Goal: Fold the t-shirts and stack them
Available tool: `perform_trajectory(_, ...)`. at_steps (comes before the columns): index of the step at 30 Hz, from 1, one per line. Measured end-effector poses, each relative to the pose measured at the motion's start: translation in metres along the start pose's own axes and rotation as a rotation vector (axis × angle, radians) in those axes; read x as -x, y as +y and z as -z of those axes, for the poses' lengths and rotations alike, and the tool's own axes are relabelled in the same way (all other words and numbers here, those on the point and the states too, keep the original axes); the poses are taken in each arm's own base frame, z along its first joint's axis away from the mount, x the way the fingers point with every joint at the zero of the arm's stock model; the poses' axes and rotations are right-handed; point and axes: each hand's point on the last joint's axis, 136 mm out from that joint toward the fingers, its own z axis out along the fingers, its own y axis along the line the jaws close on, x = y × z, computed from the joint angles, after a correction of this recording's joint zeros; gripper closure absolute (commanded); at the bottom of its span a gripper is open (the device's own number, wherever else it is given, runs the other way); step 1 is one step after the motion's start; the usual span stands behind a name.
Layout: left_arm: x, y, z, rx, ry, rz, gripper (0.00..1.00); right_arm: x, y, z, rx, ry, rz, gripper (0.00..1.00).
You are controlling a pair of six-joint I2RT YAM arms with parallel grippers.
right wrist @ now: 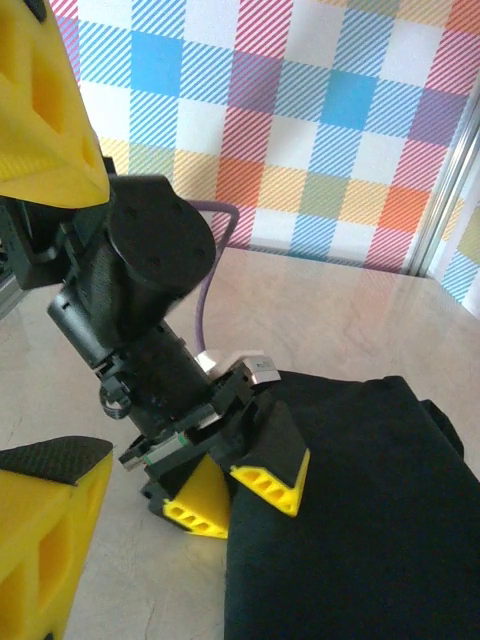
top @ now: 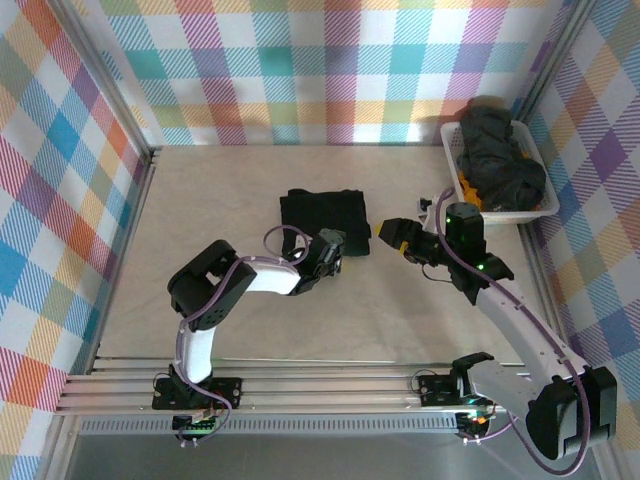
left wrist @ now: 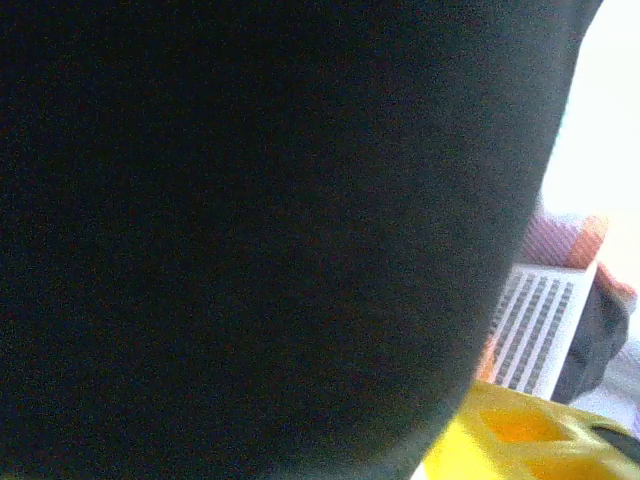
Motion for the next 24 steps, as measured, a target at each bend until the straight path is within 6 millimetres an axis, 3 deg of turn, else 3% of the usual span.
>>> perform_trajectory(3,0.016,-0.002,-0.008,0.000,-0.021,0.020,0.98,0.000,0.000,0.000,0.000,0.000,-0.001,0.39)
perform_trajectory(6,0.039,-0.010,-0.012,-0.005,-0.047,0.037,1.00,0.000,0.000,0.000,0.000,0.002,-0.001,0.39)
perform_trajectory(10,0.086,-0.021,-0.016,0.001,-0.081,0.038,1.00,-0.001,0.000,0.000,0.003,0.007,-0.001,0.39)
perform_trajectory(15,0.176,-0.039,0.000,0.022,-0.151,0.011,1.00,-0.001,0.000,-0.001,0.004,0.012,-0.003,0.40)
perform_trajectory(20,0.281,-0.045,0.023,0.069,-0.220,-0.032,1.00,0.000,0.003,-0.003,0.009,0.021,0.001,0.39)
perform_trajectory(24,0.344,-0.060,0.031,0.077,-0.244,-0.078,1.00,0.004,0.006,-0.005,0.015,0.023,0.009,0.40)
